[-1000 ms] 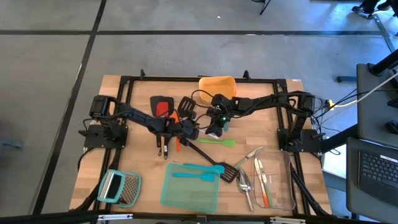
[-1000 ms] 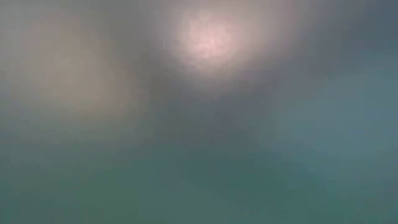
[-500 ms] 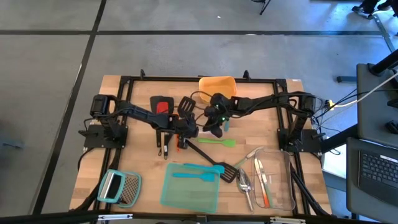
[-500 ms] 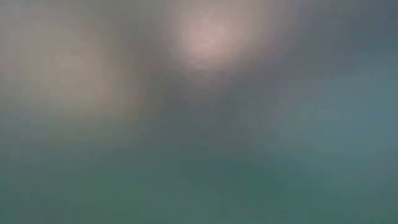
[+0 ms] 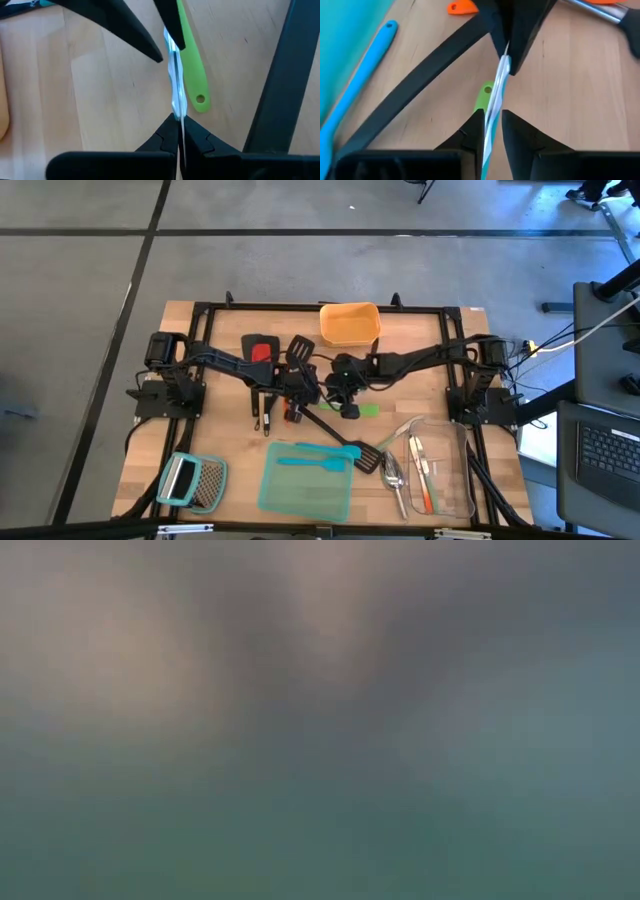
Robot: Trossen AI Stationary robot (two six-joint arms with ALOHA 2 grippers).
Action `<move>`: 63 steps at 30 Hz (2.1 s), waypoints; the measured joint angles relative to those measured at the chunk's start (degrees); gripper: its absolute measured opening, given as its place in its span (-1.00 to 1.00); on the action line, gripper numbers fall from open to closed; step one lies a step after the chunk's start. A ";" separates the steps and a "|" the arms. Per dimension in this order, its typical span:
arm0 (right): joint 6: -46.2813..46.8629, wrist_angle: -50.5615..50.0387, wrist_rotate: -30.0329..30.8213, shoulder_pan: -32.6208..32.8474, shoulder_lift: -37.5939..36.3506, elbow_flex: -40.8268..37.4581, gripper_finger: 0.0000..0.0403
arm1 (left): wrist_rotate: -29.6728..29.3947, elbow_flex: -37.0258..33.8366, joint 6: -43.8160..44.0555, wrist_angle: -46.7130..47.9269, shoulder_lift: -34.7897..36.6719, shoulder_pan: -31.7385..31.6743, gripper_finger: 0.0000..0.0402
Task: Pick & Place Kitchen Items
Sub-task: Put the blue patterned table knife into the transparent bin
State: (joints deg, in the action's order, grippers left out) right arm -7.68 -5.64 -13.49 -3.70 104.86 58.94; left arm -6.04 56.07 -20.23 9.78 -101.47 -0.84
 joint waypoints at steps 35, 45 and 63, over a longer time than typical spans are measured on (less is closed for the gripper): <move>4.28 -4.74 10.32 1.01 2.80 3.01 0.08 | -1.72 2.63 -1.59 1.09 -0.07 -1.22 -0.99; 10.27 -6.47 9.97 -1.67 3.56 3.54 -0.10 | -2.14 2.86 -1.32 2.32 -0.02 -1.31 -0.99; 11.98 -9.19 1.38 -2.03 3.56 4.69 -0.85 | -7.91 2.86 0.26 2.01 -0.02 -0.74 -0.90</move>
State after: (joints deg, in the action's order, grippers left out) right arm 4.29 -14.83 -12.11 -5.74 108.42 63.64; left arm -13.95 58.94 -19.97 11.79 -101.49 -1.59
